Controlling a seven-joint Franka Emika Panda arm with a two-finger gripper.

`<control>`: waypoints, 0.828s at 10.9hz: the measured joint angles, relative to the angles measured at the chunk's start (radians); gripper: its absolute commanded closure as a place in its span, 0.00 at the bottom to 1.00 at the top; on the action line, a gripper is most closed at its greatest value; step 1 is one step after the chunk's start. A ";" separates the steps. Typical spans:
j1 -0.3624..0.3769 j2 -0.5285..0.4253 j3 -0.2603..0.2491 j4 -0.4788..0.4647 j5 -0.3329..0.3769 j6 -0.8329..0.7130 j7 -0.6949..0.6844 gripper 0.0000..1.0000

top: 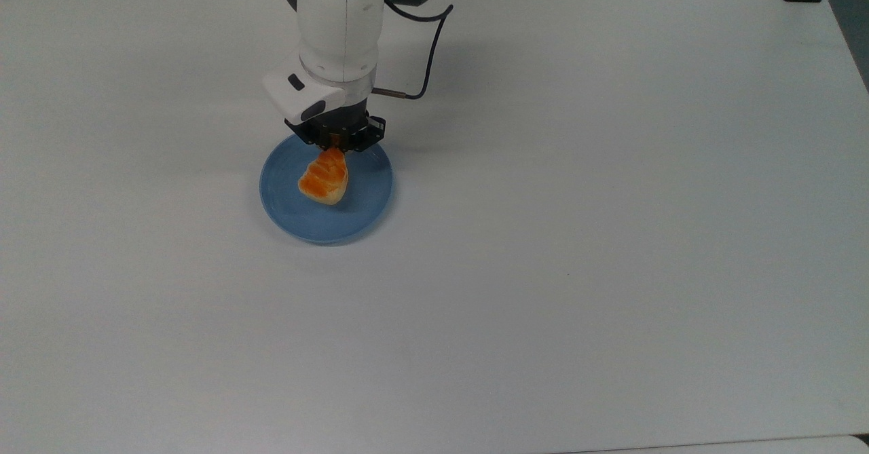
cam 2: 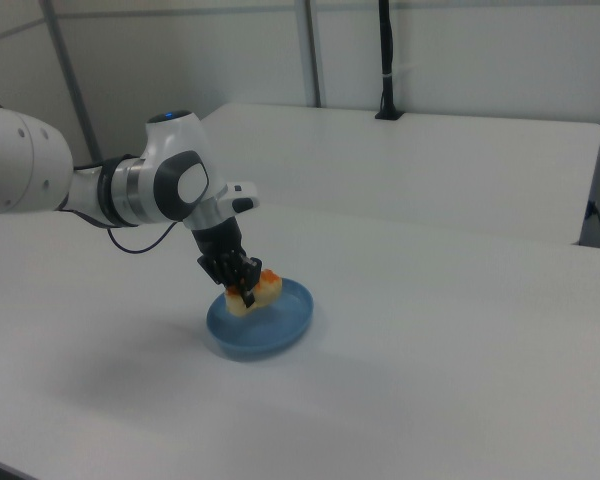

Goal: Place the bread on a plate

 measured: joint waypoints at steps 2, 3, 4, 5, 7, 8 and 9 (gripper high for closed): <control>0.000 0.011 0.000 0.000 -0.013 0.006 0.011 0.09; 0.000 0.013 0.000 0.000 -0.018 0.006 0.011 0.09; 0.000 0.015 0.000 0.000 -0.020 0.006 0.012 0.09; 0.000 0.015 0.000 0.000 -0.022 0.006 0.012 0.09; 0.000 0.015 0.000 0.000 -0.023 0.006 0.012 0.07; -0.001 0.015 0.000 0.001 -0.023 0.006 0.012 0.04; -0.004 0.010 0.000 0.005 -0.023 0.006 0.015 0.02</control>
